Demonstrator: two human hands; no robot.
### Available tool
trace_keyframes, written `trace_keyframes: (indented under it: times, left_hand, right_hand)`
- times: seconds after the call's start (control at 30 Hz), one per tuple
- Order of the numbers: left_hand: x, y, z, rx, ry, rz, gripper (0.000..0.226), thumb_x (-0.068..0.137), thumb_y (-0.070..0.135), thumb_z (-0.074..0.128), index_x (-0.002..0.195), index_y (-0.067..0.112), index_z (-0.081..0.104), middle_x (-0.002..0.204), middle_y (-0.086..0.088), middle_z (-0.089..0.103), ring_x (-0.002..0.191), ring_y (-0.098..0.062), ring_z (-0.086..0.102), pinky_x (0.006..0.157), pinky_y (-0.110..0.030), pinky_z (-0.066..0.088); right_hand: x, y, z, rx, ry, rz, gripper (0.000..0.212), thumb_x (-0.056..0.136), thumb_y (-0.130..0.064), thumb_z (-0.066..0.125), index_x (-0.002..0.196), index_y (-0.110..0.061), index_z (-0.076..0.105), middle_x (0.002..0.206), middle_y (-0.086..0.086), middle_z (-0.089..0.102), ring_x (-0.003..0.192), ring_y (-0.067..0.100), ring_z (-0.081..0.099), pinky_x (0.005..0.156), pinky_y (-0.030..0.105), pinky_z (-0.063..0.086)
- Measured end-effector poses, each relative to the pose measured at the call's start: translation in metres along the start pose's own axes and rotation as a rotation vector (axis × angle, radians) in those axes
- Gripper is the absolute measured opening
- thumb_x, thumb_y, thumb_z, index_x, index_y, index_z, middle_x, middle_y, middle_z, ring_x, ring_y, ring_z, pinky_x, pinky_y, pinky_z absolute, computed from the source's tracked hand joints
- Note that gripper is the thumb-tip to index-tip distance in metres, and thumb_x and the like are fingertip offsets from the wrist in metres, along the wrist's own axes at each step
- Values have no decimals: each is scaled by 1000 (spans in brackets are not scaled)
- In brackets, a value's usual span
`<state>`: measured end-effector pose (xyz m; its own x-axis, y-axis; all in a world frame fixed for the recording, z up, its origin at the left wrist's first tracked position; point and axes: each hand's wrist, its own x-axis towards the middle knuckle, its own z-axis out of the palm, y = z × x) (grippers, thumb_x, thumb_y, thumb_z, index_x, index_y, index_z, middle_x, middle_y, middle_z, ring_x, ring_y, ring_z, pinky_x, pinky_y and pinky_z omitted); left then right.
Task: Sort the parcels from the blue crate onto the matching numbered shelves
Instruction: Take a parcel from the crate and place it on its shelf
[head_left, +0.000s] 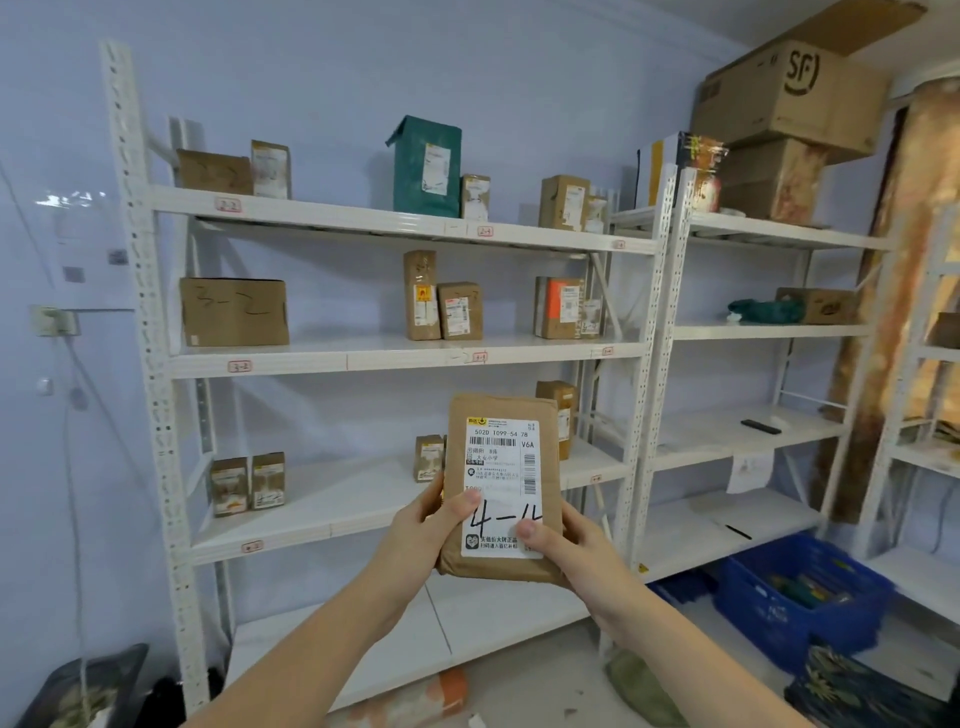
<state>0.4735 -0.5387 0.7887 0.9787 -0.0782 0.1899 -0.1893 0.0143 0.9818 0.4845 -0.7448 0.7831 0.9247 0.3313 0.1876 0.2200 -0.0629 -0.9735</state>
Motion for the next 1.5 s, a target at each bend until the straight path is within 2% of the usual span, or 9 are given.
trace_keyframes:
  times: [0.13,0.4,0.6,0.67,0.8,1.0,1.23,1.4,1.5]
  left_hand:
    - [67,-14,10,31,-92,-23,64,84,54,66,144,35,54,119,9,77,106,-15,75,88,-32,59]
    - [200,-58,79,61,-192,-81,55,91,49,65,143,36,53,120,10,76,106,-13,75,82,-25,59]
    - [311,-101,145,91,-249,-72,69,86,58,76,146,39,49,126,10,73,112,-15,73,99,-42,58]
    - [347,-111,166,111,-239,-77,80,78,65,78,148,42,46,131,11,70,114,-13,71,100,-41,58]
    - [410,-129,202,132,-248,-78,63,80,56,76,136,53,47,133,16,67,118,-6,67,100,-32,58]
    - [509,-167,235,119,-279,-91,58,89,42,75,136,55,43,135,21,64,121,-1,64,95,-25,57]
    - [648,-225,251,183,-314,-110,68,93,37,75,149,47,37,144,21,58,133,-7,56,110,-38,51]
    - [743,-264,263,303,-350,-147,73,94,29,75,152,42,32,143,24,56,137,-10,53,115,-39,46]
    - [791,-287,276,350,-365,-182,71,99,26,68,156,35,27,141,23,56,135,-6,52,110,-25,48]
  right_hand:
    - [51,24,-41,-39,22,14,60,86,-45,78,141,-39,55,126,-13,73,118,12,69,104,38,54]
    - [128,76,-153,-56,96,27,61,89,-38,75,145,-40,50,128,-15,72,119,10,68,102,31,54]
    - [183,115,-262,-111,90,52,61,92,-28,75,144,-39,46,129,-16,70,120,8,67,100,27,55]
    - [206,125,-302,-147,50,75,63,89,-35,78,143,-43,47,130,-18,70,123,8,65,104,32,54]
    - [257,148,-371,-225,-2,114,73,82,-44,85,144,-44,47,134,-16,68,128,8,61,112,41,49]
    - [335,184,-438,-302,-14,148,68,79,-37,86,138,-42,51,125,-24,70,119,-2,63,95,19,54]
    - [452,246,-506,-340,-7,167,74,80,-32,88,142,-42,48,130,-21,69,123,2,62,98,22,52]
    - [530,285,-552,-498,-24,202,79,80,-39,88,142,-46,40,116,-44,64,110,-16,61,89,7,49]
    - [571,311,-578,-531,-8,229,81,79,-34,89,141,-44,39,104,-45,65,101,-19,62,82,3,47]
